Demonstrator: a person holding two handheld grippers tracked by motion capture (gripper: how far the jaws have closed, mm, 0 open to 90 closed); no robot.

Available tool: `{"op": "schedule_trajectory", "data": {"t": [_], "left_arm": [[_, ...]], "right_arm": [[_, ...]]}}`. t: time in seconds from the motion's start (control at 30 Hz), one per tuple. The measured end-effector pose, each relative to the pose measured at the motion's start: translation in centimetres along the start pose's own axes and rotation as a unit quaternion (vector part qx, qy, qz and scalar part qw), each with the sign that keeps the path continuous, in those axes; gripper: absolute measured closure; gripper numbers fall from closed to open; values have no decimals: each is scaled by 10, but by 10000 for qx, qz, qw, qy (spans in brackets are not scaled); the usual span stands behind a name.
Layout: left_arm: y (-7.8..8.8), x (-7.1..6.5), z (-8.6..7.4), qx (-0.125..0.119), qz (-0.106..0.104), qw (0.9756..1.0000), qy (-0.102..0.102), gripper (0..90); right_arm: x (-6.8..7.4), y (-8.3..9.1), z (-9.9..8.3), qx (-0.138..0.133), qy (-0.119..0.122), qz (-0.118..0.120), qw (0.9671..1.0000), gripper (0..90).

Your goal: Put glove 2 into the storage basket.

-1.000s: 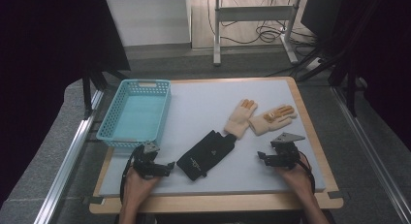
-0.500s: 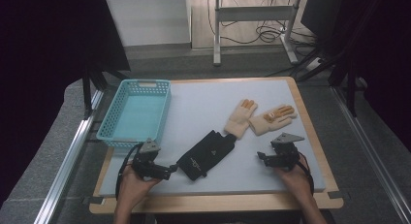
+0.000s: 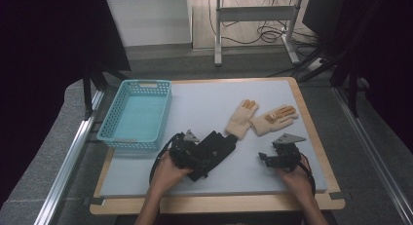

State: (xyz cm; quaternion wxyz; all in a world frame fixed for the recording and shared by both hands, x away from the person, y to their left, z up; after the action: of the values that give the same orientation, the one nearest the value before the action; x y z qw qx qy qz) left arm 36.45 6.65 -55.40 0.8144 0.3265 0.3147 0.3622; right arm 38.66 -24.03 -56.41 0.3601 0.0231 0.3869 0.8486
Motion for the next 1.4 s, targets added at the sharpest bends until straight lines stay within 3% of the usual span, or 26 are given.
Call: {"op": "schedule_trajectory", "data": {"t": [0.17,0.3,0.33,0.37,0.43,0.57,0.73,0.77,0.8,0.93,1.03,1.13,1.23,1.37,1.4], "left_arm": [[-12,0,4,194,-99,9998,19,0],[-19,-8,1,381,-99,9991,-139,0],[-21,-13,-1,459,71,9986,-272,0],[-21,-13,-1,459,71,9986,-272,0],[-26,-18,-3,543,387,9963,-535,0],[-27,-20,-3,621,466,9950,-625,0],[-23,-14,2,717,454,9945,-611,93],[-20,-11,4,679,452,9950,-570,233],[-16,-5,6,602,467,9957,-518,306],[-14,-2,6,516,531,9961,-471,521],[-12,-1,7,469,610,9962,-413,621],[-4,2,7,513,395,9976,-239,646],[4,3,7,487,344,9981,-182,645],[32,9,15,232,312,9992,60,638],[32,9,15,232,312,9992,60,636]], "right_arm": [[0,0,0,-9,-6,0,10000,254],[0,0,0,1,-1,0,10000,254],[0,0,0,1,-1,-1,10000,254],[0,0,0,1,-1,-1,10000,254],[0,0,0,1,1,-1,10000,254],[0,0,0,1,3,-2,10000,254],[0,0,0,2,4,-4,10000,254],[0,0,0,-6,1,-8,10000,254],[0,0,0,-5,-1,-8,10000,254],[0,0,0,3,2,-3,10000,254],[0,0,0,-5,-2,-7,10000,254],[0,0,0,2,2,-3,10000,254],[0,0,0,3,-1,-2,10000,254],[0,0,0,-7,-4,-3,10000,254],[0,0,0,-7,-4,-3,10000,254]]}}
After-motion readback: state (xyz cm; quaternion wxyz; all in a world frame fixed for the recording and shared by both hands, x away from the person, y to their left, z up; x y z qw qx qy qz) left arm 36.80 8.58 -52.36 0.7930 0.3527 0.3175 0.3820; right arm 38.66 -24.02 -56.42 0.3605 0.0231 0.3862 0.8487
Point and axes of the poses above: each handheld gripper's, and its own axes: y roughly backward along the jaws, z roughly out of its top, x roughly to its left, the point moved 5 cm from there along -y, roughly forward along the jaws, and after that the axes turned 15 degrees about y, right-handed, at the moved point
